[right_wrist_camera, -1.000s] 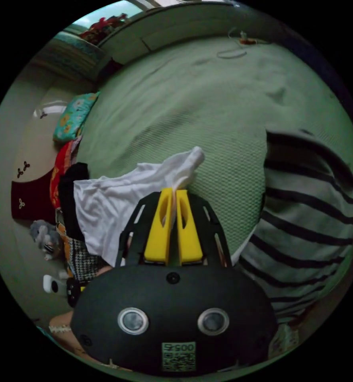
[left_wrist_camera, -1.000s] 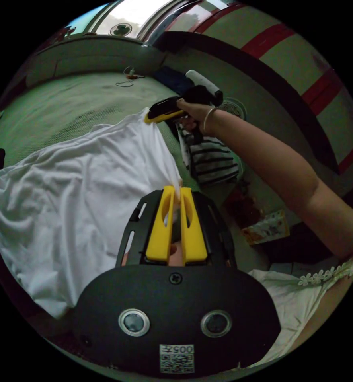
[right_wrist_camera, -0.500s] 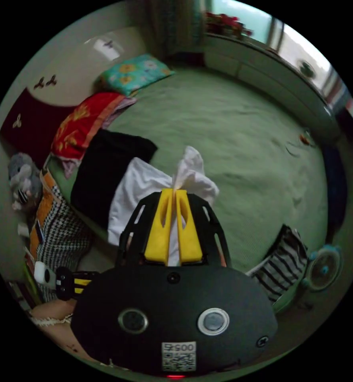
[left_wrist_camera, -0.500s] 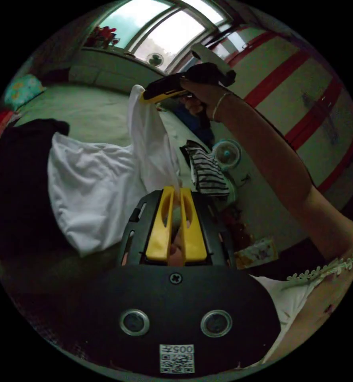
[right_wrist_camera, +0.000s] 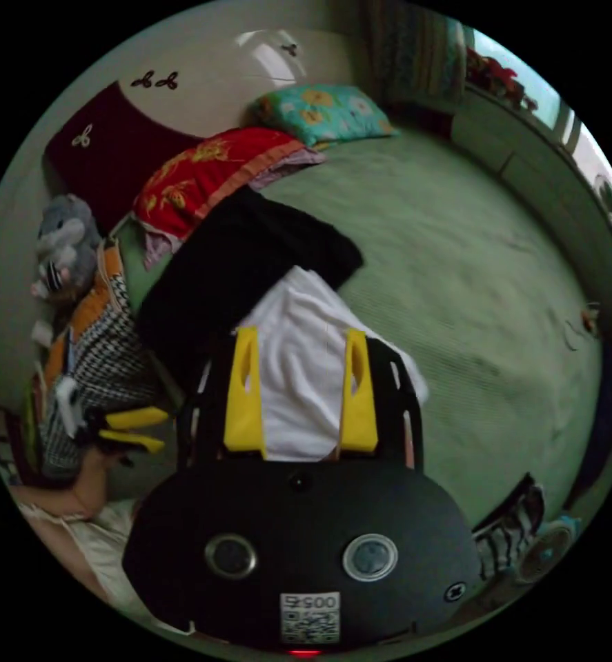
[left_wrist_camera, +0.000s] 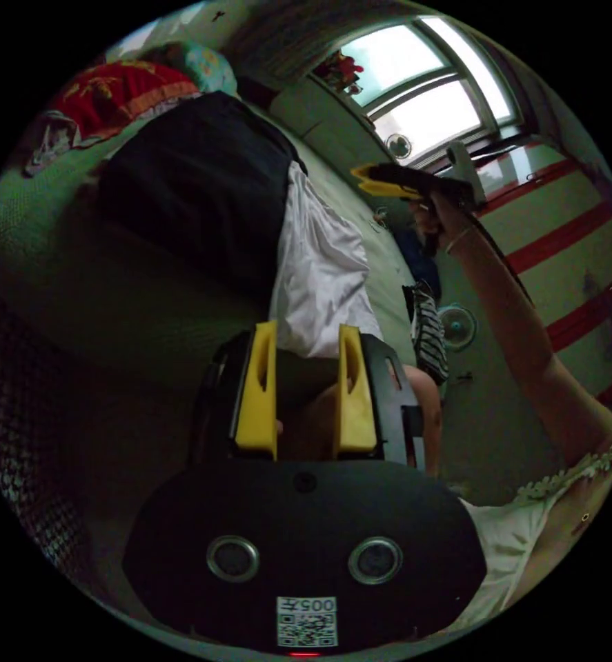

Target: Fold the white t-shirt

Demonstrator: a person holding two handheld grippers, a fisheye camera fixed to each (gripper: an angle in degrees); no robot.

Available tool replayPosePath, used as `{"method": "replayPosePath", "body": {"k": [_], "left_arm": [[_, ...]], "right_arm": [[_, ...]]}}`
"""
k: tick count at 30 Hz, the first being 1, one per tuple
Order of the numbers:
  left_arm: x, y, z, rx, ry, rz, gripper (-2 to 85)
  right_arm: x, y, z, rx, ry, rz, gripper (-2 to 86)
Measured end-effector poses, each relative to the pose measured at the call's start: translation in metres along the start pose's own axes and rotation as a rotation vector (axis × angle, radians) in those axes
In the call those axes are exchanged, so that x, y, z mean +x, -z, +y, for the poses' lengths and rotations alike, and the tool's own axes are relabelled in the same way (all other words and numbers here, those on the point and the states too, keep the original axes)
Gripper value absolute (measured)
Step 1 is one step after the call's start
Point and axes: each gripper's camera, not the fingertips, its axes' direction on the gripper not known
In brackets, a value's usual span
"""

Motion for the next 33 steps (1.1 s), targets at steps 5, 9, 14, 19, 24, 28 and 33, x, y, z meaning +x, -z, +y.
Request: {"method": "replayPosePath", "body": {"k": [5, 9, 14, 19, 24, 28, 33], "left_arm": [[0.0, -0.025, -0.022, -0.087, -0.055, 0.002, 18.2], [-0.004, -0.043, -0.032, -0.119, -0.033, -0.02, 17.3], [-0.008, -0.053, -0.043, -0.137, 0.007, -0.077, 10.6], [0.005, -0.066, -0.057, -0.171, 0.021, -0.117, 4.9], [0.034, -0.082, -0.077, -0.159, -0.016, -0.115, 6.3], [0.062, -0.096, -0.095, -0.133, -0.049, -0.083, 7.5], [0.102, -0.113, -0.113, -0.106, -0.103, -0.101, 7.6]], "right_arm": [[0.086, -0.009, 0.061, 0.021, -0.235, -0.036, 18.5], [0.115, -0.042, 0.083, 0.001, -0.345, -0.107, 18.2], [0.107, -0.095, 0.074, -0.078, -0.36, -0.134, 13.3], [0.092, -0.086, 0.071, -0.041, -0.238, -0.132, 0.3], [0.113, -0.055, 0.081, -0.069, -0.195, -0.161, -0.7], [0.154, -0.015, 0.088, -0.034, -0.277, -0.019, -0.6], [0.189, 0.03, 0.109, 0.076, -0.474, 0.2, 0.2]]}}
